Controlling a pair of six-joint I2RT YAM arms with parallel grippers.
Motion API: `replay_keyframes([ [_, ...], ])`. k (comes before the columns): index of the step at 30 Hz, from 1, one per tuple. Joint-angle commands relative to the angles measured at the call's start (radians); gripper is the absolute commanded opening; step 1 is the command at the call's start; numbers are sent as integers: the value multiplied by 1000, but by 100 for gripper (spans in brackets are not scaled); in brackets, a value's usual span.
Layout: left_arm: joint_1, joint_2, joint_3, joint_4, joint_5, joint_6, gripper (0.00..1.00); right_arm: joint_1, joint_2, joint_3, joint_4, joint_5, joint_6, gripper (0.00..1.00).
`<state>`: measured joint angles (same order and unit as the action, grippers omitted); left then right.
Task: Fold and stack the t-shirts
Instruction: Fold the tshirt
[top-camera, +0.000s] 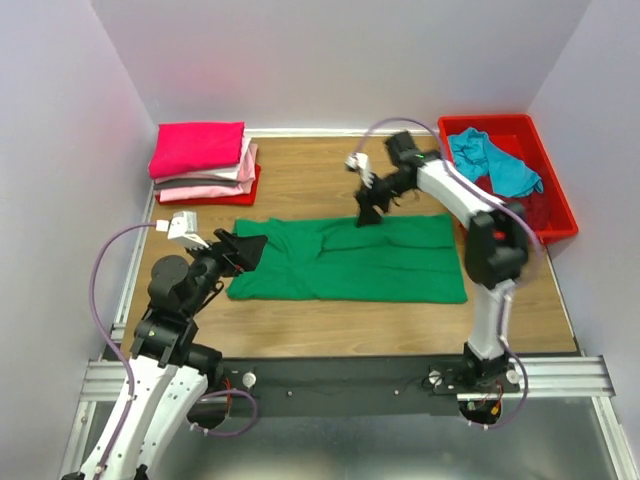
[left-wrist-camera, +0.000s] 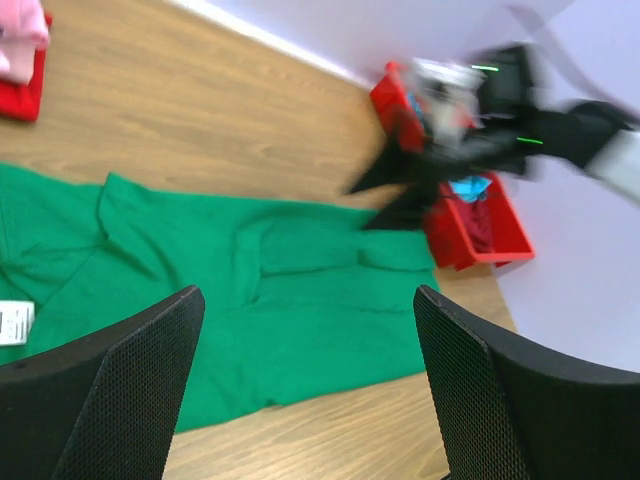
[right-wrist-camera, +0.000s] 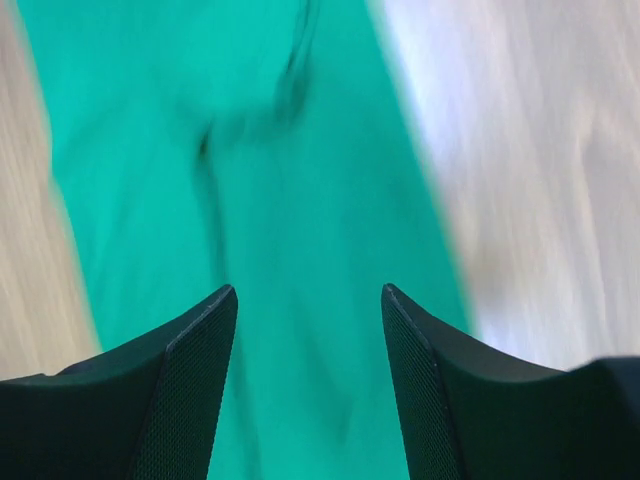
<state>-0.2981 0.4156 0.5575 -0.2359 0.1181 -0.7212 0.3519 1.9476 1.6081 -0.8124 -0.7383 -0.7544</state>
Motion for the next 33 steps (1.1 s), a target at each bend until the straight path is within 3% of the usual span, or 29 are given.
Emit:
replay_keyframes([
  [1,5,-87,36,-54,14,0,92,110,285,315,41,-145,414,68],
  [5,5,-129,30,-78,0,5,93,177,538,634,68,-64,561,70],
  [7,5,-132,28,-79,0,9,93,197,591,686,79,-4,575,71],
  [18,5,-63,33,-36,23,46,93,254,709,691,116,57,604,66],
  [27,5,-70,41,-51,18,60,93,248,660,619,114,65,603,15],
  [28,5,-72,42,-51,17,62,93,233,645,603,114,66,603,5],
  [29,5,-74,44,-51,17,62,92,225,639,598,114,71,604,0],
  [33,5,-69,47,-51,15,68,93,174,608,578,116,115,609,0],
])
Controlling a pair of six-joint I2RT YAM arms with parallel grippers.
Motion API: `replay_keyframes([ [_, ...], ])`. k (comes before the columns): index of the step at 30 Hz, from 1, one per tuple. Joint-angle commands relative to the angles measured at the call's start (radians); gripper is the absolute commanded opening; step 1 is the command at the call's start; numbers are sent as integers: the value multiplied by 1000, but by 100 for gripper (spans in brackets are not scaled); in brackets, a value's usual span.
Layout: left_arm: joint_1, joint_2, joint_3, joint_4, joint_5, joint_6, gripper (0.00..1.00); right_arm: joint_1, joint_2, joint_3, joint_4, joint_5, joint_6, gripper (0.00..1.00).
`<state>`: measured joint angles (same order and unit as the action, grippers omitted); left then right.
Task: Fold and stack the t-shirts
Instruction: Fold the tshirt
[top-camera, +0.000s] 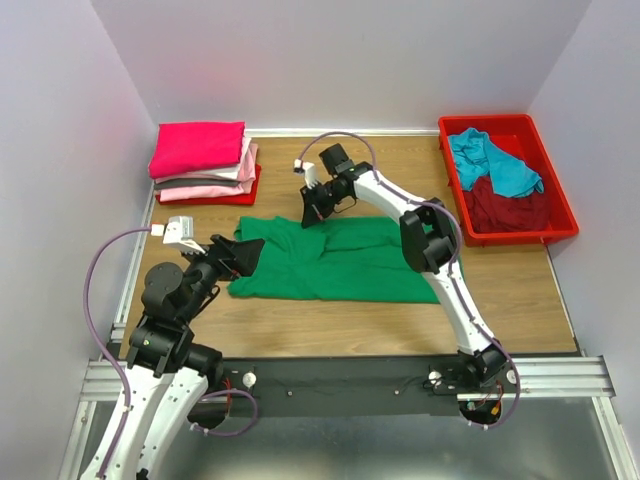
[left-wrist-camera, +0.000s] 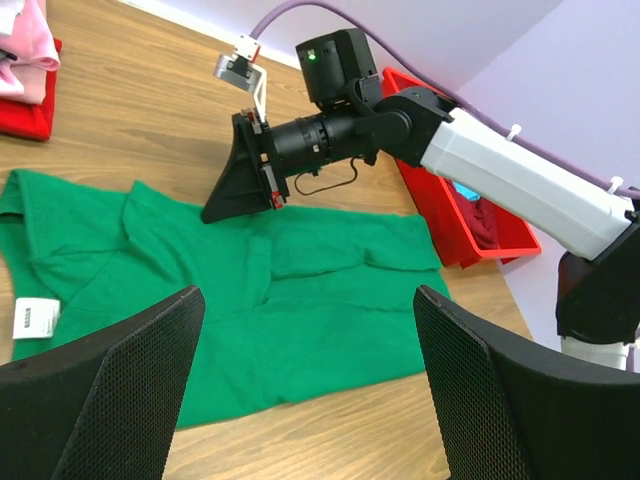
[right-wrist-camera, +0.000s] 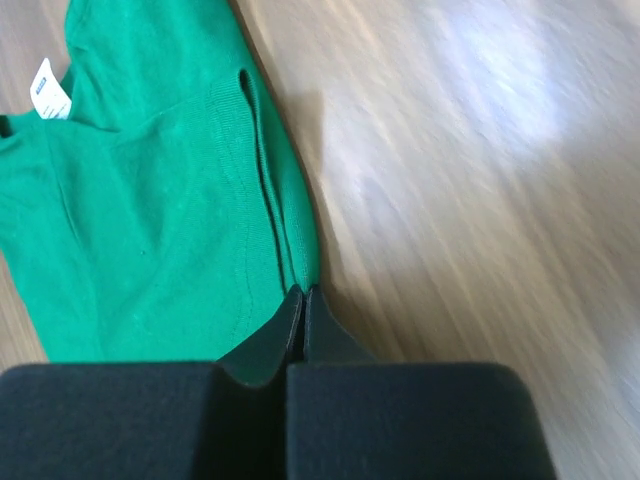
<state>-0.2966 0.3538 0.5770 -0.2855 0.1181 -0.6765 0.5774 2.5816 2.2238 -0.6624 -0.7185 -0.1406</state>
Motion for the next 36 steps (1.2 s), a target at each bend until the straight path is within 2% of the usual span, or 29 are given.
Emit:
replay_keyframes([
  [1,4,-7,27,0,15,23,93,-79,-29,-38,-31,112,7,0],
  [8,5,16,6,35,35,17,93,-220,-40,-27,32,287,119,1],
  [12,2,65,-2,86,55,20,92,-252,18,71,130,506,255,0],
  [13,4,98,-5,100,64,23,92,-252,34,132,145,539,284,6],
  [16,4,174,-5,149,65,6,89,-252,52,174,199,538,279,44],
  [17,4,247,-3,157,58,-4,88,-252,49,194,199,545,266,62],
  [19,2,388,-2,207,48,-52,80,-258,5,191,198,547,212,73],
  [21,2,499,17,268,32,-81,77,-277,-61,123,196,510,173,77],
  [22,-1,558,30,281,19,-92,76,-283,-102,85,196,463,98,83],
  [23,-3,677,64,307,-12,-112,76,-292,-214,23,193,408,51,84],
  [24,-6,741,89,337,-30,-121,76,-300,-275,-115,195,263,0,88],
  [25,-9,802,118,342,-50,-136,76,-309,-335,-198,195,210,-48,91],
  [26,-16,926,185,351,-82,-153,75,-309,-465,-270,198,159,-126,91],
  [29,-44,1150,338,307,-150,-184,70,-310,-641,-528,196,139,-197,92],
  [30,-52,1200,375,293,-164,-196,69,-312,-746,-646,198,146,-203,92],
  [31,-62,1287,444,287,-187,-198,69,-310,-793,-697,198,152,-215,92],
  [36,-76,1488,598,165,-297,-262,65,-324,-1037,-956,199,171,-244,94],
])
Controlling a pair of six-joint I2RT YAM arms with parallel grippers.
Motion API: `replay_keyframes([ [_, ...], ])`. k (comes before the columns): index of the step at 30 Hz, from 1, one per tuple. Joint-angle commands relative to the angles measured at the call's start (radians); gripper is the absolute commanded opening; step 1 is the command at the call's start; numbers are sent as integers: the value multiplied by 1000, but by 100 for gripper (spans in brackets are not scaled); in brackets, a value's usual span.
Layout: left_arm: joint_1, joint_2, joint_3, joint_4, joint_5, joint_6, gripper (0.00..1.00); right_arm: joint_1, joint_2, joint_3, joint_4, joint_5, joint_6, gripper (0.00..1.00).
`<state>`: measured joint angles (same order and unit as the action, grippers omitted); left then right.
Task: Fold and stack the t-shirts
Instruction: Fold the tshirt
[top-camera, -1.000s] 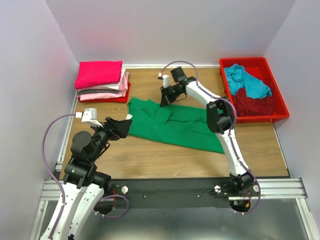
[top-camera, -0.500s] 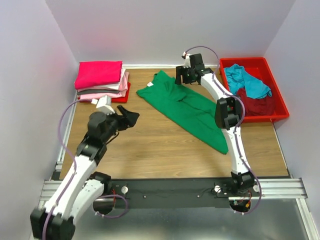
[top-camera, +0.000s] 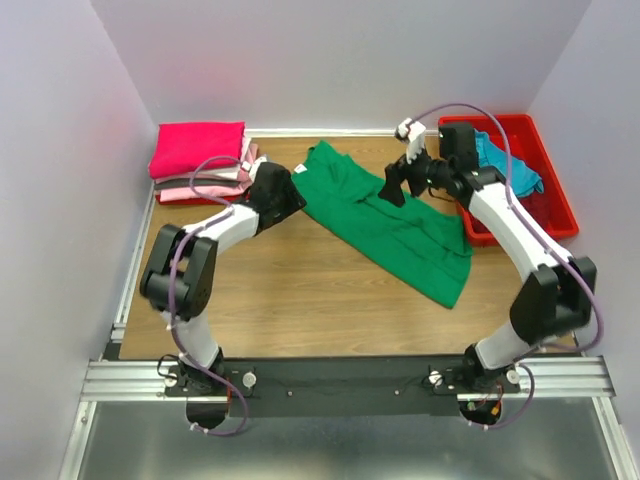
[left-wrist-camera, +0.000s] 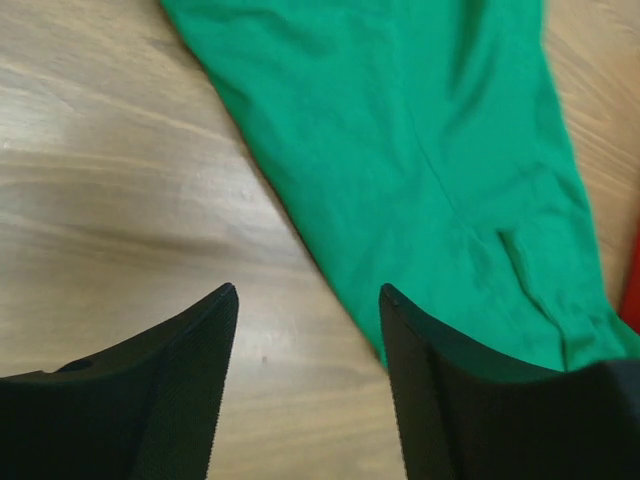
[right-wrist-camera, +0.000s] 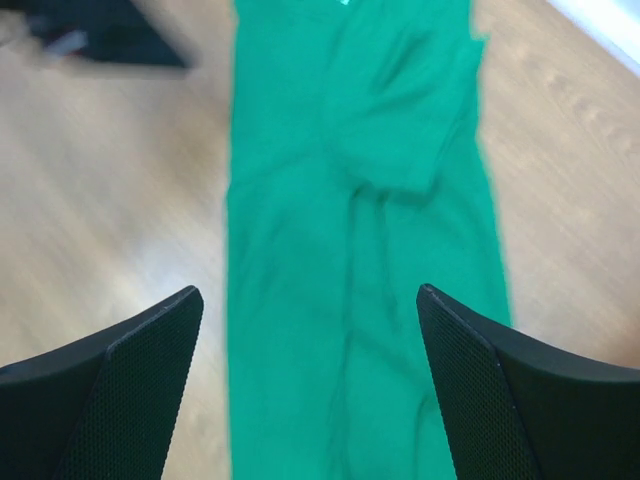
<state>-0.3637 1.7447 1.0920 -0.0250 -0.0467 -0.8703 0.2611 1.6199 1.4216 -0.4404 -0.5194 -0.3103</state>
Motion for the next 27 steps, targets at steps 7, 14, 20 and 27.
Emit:
replay_keyframes([
  [7,-12,292,219,-145,-156,-69,59,-124,-270,-369,29,-117,-82,95],
  [14,3,377,379,-245,-219,-16,20,-180,-305,-394,29,-220,-85,95],
  [20,49,409,520,-309,-243,83,3,-184,-305,-409,26,-257,-98,95],
  [27,134,519,808,-417,-119,286,8,-183,-295,-406,-47,-324,-194,96],
])
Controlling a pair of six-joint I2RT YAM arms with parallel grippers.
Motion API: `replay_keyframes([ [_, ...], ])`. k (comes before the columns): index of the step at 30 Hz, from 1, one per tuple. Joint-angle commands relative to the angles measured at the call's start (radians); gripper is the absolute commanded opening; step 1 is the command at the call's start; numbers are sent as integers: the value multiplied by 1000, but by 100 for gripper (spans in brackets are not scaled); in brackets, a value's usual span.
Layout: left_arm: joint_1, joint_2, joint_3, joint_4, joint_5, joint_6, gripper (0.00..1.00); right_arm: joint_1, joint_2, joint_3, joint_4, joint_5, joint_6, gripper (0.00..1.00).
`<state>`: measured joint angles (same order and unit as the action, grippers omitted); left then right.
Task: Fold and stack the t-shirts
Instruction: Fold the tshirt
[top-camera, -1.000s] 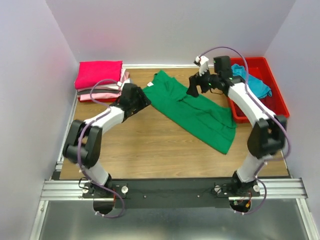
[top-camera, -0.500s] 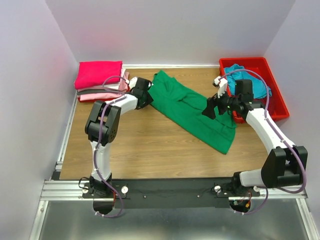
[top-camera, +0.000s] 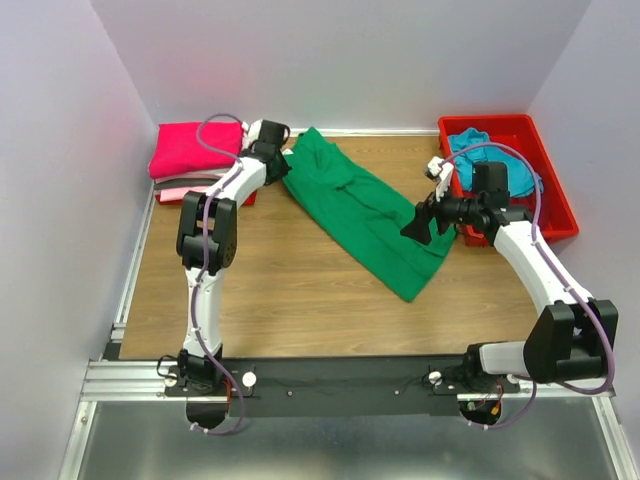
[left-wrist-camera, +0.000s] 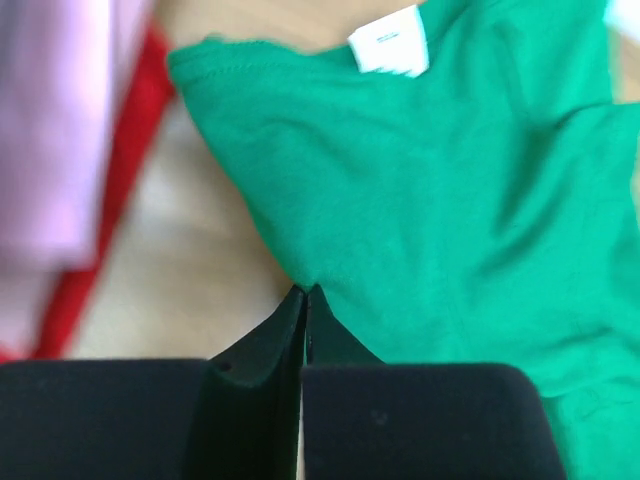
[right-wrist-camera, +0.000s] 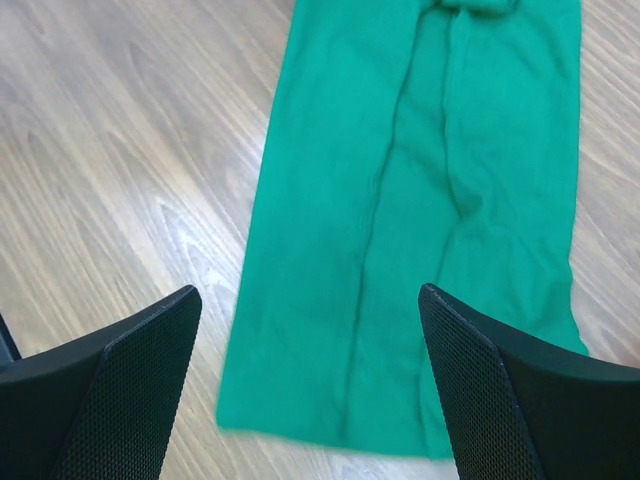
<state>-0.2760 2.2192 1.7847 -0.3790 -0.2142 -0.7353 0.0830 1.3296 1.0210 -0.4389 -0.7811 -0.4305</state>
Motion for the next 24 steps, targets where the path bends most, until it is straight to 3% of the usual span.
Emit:
replay_keyframes([
  [1,58,53,140,-66,97,175,21,-6,-4,-2,-78,-60,-88,96],
  [4,60,27,176,-55,209,252,46,-5,-1,13,-135,17,-148,96],
  [7,58,-71,110,8,338,296,53,-6,2,14,-191,150,-220,96],
  [12,43,-335,-74,124,476,365,53,-6,49,-15,-219,385,-261,95],
  [14,26,-492,-155,169,490,411,54,-5,69,-25,-259,352,-289,91],
  [16,1,-611,-310,231,487,441,55,17,63,-41,-365,211,-344,89],
  [20,-20,-965,-612,331,541,473,55,205,-53,-166,-364,247,-428,87],
  [24,-25,-1211,-851,339,526,490,55,333,-150,-310,-218,316,-472,89],
])
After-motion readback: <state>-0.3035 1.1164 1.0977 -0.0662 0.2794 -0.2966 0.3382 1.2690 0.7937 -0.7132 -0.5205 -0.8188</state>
